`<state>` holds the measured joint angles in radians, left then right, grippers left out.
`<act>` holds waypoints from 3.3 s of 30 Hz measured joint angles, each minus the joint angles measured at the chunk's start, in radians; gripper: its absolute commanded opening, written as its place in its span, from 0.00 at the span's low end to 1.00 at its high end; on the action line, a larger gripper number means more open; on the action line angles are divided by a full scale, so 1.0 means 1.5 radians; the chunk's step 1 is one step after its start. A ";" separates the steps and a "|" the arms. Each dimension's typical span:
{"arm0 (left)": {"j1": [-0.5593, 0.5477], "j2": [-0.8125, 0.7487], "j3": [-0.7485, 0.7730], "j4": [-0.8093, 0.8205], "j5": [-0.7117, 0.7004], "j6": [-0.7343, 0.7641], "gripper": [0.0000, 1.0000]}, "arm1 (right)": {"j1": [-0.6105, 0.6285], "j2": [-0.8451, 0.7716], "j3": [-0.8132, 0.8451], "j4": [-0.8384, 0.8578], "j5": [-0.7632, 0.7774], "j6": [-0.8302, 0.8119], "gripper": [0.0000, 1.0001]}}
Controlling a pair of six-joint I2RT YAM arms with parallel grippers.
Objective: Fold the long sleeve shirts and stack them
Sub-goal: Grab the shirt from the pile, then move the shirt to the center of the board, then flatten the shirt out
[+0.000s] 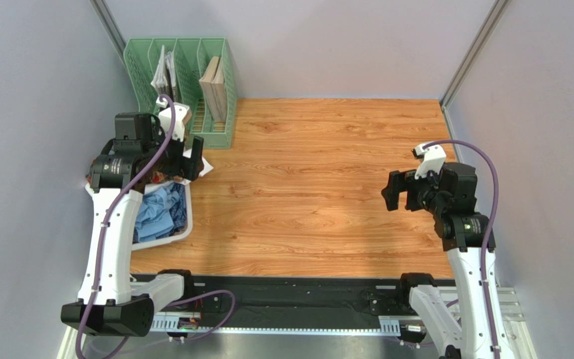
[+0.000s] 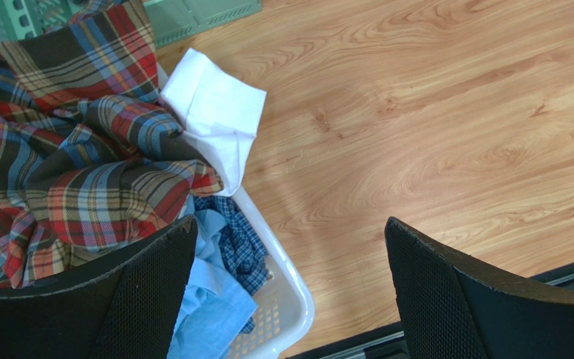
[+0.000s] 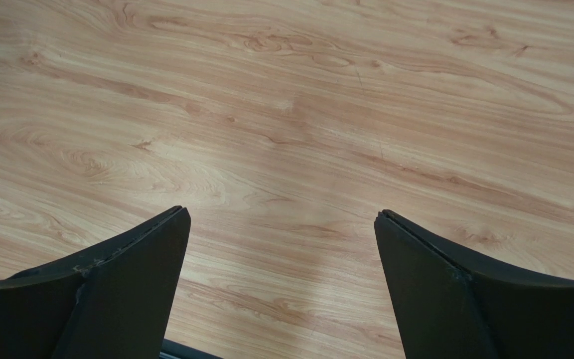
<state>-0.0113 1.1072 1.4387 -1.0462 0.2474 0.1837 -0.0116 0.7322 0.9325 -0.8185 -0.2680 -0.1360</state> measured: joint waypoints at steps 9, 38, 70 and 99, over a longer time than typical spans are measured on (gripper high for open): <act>0.062 0.052 0.088 -0.033 -0.034 0.015 0.99 | -0.002 0.027 -0.007 -0.009 -0.036 -0.010 1.00; 0.210 0.368 0.056 0.081 -0.113 0.194 0.00 | -0.002 0.056 -0.007 -0.040 -0.108 -0.028 0.98; -0.331 0.283 0.449 0.017 0.116 -0.001 0.99 | -0.178 0.091 0.015 -0.048 -0.237 -0.018 1.00; -0.267 0.428 -0.012 0.109 0.011 0.234 0.66 | 0.019 0.572 0.051 -0.072 0.035 -0.145 0.42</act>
<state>-0.4122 1.7489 1.4200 -0.8833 0.2638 0.5350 0.0166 1.5902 1.0096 -0.9264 -0.2161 -0.3534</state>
